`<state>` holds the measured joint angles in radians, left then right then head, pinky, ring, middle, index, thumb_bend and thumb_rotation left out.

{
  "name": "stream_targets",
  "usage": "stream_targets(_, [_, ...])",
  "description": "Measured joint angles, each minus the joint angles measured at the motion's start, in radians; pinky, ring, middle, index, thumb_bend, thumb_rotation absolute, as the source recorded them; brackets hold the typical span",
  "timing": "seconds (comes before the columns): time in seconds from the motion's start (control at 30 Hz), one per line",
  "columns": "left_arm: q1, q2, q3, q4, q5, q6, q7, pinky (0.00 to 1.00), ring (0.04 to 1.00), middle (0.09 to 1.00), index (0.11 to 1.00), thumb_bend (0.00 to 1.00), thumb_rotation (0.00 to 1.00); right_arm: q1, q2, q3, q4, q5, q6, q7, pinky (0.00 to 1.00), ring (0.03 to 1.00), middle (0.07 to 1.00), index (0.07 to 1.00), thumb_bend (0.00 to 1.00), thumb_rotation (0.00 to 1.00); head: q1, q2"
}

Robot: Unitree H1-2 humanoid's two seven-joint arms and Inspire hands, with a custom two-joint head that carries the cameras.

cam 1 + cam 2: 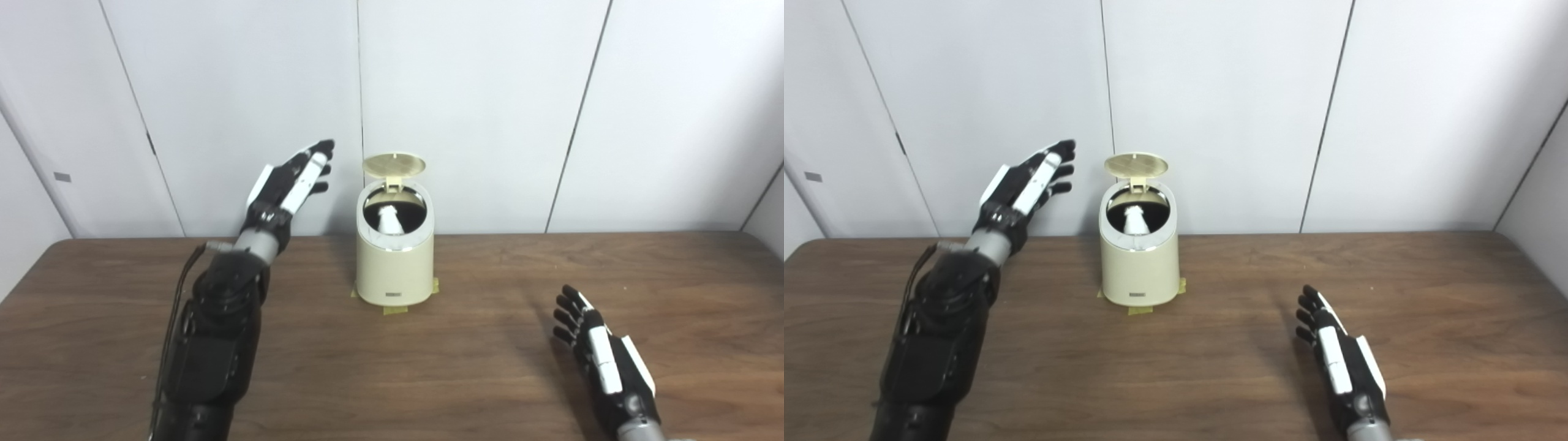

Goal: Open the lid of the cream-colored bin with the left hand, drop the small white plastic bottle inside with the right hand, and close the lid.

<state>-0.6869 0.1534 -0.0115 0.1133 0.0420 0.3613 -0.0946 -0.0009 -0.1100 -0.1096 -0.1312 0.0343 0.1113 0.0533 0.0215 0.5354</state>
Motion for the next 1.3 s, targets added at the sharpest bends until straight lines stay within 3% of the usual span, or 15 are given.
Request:
stream_targets(0.23, [-0.091, 0.029, -0.061, 0.101, 0.071, -0.019, -0.012, 0.81, 0.870, 0.882, 0.861, 0.47, 0.77, 0.004, 0.001, 0.004, 0.003, 0.006, -0.006, -0.008, 0.83, 0.892, 0.913, 0.922, 0.64, 1.00, -0.006, 0.003])
stream_targets(0.53, [-0.190, 0.068, -0.164, 0.198, 0.172, -0.109, -0.048, 0.80, 0.884, 0.871, 0.854, 0.47, 0.85, 0.012, 0.002, 0.011, 0.002, -0.014, -0.006, -0.013, 0.82, 0.880, 0.900, 0.918, 0.63, 1.00, -0.017, 0.008])
stream_targets(0.63, [-0.191, 0.081, -0.199, 0.183, 0.224, -0.099, -0.067, 0.86, 0.896, 0.889, 0.856, 0.50, 0.84, 0.012, 0.007, 0.011, 0.002, -0.016, -0.006, -0.023, 0.81, 0.871, 0.895, 0.918, 0.62, 1.00, -0.018, 0.011])
stream_targets(0.77, [-0.185, 0.118, -0.285, 0.110, 0.343, -0.073, -0.087, 0.77, 0.848, 0.862, 0.836, 0.53, 0.81, 0.012, 0.011, 0.013, 0.002, -0.027, -0.004, -0.036, 0.79, 0.866, 0.891, 0.921, 0.60, 1.00, -0.018, 0.011])
stream_targets(0.9, [-0.186, 0.151, -0.344, 0.081, 0.438, -0.079, -0.115, 0.75, 0.846, 0.842, 0.799, 0.57, 0.82, 0.012, 0.011, 0.014, 0.003, -0.030, -0.004, -0.043, 0.79, 0.872, 0.888, 0.919, 0.59, 1.00, -0.023, 0.012])
stream_targets(1.1, [-0.187, 0.200, -0.441, 0.072, 0.593, -0.152, -0.153, 0.71, 0.818, 0.798, 0.774, 0.59, 0.86, 0.008, 0.010, 0.015, 0.009, -0.035, -0.007, -0.048, 0.78, 0.869, 0.880, 0.917, 0.59, 1.00, -0.025, 0.015])
stream_targets(1.3, [-0.190, 0.218, -0.469, 0.054, 0.690, -0.197, -0.196, 0.70, 0.794, 0.785, 0.765, 0.62, 0.83, 0.004, 0.010, 0.015, 0.014, -0.042, -0.008, -0.054, 0.76, 0.863, 0.876, 0.914, 0.57, 1.00, -0.028, 0.018])
